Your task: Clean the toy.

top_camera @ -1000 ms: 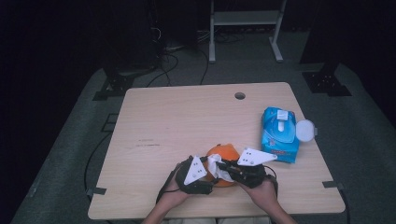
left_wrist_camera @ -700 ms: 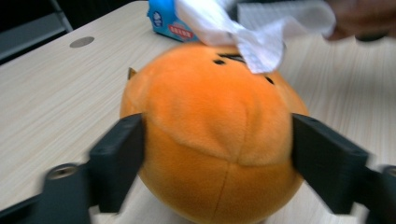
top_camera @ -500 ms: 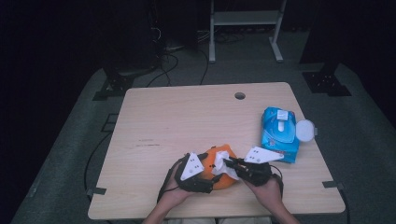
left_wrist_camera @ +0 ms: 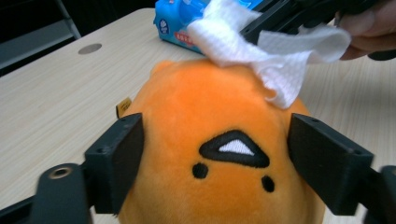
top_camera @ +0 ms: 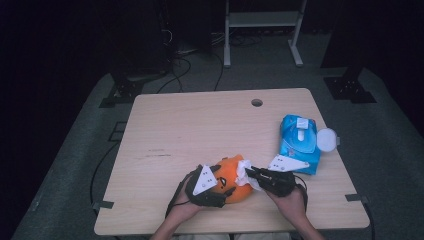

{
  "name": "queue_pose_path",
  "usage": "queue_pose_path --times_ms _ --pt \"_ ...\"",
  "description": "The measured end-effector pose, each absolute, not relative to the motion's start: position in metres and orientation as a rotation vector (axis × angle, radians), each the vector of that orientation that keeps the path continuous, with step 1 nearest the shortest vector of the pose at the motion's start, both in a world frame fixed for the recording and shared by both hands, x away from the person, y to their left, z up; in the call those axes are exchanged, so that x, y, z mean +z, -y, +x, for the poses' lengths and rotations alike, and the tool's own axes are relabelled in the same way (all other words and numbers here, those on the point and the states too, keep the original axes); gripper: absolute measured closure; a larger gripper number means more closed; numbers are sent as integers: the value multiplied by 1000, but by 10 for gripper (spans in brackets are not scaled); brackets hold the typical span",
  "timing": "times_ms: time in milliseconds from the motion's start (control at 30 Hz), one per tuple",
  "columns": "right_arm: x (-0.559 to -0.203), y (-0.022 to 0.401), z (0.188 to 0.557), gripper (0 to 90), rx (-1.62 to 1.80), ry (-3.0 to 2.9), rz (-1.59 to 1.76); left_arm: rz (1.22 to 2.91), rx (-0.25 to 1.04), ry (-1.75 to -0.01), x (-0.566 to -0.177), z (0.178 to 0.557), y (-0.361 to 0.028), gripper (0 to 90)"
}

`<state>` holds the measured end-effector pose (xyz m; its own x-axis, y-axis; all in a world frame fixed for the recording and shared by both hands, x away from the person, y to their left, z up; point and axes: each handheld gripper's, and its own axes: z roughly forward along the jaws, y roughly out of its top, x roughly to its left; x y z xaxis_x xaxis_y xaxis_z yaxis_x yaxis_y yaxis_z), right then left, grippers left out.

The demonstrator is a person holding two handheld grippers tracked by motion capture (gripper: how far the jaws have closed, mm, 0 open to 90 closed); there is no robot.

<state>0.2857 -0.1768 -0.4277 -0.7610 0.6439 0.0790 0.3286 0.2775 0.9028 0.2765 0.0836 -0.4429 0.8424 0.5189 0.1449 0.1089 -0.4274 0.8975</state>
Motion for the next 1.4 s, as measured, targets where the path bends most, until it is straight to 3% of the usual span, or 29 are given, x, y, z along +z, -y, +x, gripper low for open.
queue_pose_path --times_ms 133,533,667,867,1067,1100,1267,1400 --pt "-438 187 292 843 1448 -2258 965 1994 471 -478 -445 279 -91 259" --pt "-433 183 288 843 1486 -2259 949 1988 409 -512 -447 285 -98 267" --pt "-444 197 298 844 1476 -2250 1097 1993 409 -500 -446 284 -96 267" --pt "-433 183 293 840 1519 -2244 1001 2012 434 -444 -446 279 -88 267" --pt "-440 188 294 842 1496 -2243 1049 1928 347 -602 -442 288 -89 164" --pt "-436 182 290 841 1521 -2244 1028 1943 356 -588 -443 288 -88 210" --pt "-429 172 286 840 1510 -2267 931 1994 404 -502 -443 282 -88 271" --pt "-439 189 299 840 1457 -2233 1042 2001 409 -477 -445 280 -89 293"
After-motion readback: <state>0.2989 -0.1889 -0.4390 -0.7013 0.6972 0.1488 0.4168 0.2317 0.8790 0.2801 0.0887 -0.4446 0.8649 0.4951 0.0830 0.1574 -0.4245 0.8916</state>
